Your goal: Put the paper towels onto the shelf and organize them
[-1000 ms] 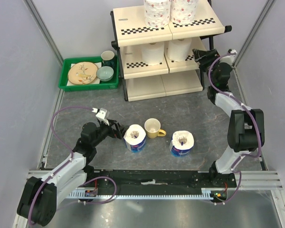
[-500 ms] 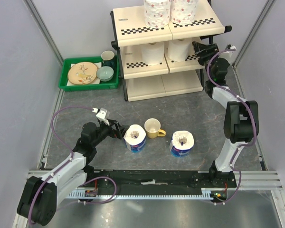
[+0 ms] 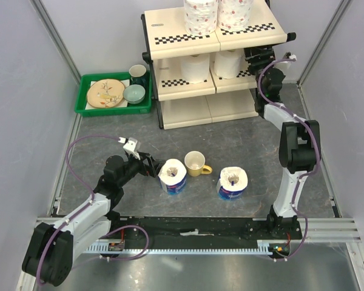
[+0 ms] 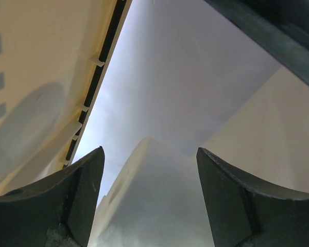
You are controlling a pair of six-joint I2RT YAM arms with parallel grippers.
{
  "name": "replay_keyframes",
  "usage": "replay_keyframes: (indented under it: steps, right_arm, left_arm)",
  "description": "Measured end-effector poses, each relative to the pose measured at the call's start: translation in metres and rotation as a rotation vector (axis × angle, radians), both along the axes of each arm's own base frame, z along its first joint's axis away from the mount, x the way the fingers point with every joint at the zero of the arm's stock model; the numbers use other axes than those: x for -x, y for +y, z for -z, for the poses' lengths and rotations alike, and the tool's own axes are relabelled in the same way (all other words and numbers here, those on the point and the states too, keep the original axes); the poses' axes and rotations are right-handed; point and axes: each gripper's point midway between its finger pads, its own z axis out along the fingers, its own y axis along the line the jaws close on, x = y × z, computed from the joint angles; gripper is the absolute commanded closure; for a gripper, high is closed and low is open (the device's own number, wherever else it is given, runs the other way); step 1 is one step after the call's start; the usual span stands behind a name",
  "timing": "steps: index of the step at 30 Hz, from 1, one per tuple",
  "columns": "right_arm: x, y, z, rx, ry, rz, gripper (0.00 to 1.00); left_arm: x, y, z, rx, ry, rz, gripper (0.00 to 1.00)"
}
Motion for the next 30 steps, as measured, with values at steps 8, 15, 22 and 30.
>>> replay_keyframes:
  steps: [8, 15, 22, 30]
  right_arm:
    - [-0.019, 0.017, -0.006, -0.003, 0.000, -0.012, 0.20]
    - [-0.030, 0.025, -0.007, 0.021, 0.010, -0.009, 0.20]
    - [-0.032, 0.027, -0.003, 0.032, 0.028, -0.015, 0.20]
    - [-0.031, 0.032, -0.002, 0.041, 0.026, -0.043, 0.19]
  left_arm:
    - [0.000, 0.000, 0.000, 0.000, 0.000, 0.001, 0.01]
    - [0.000, 0.000, 0.000, 0.001, 0.000, 0.002, 0.01]
    - [-0.001, -0.001, 0.000, 0.000, 0.000, 0.002, 0.01]
    - [-0.001, -0.001, 0.000, 0.000, 0.001, 0.002, 0.01]
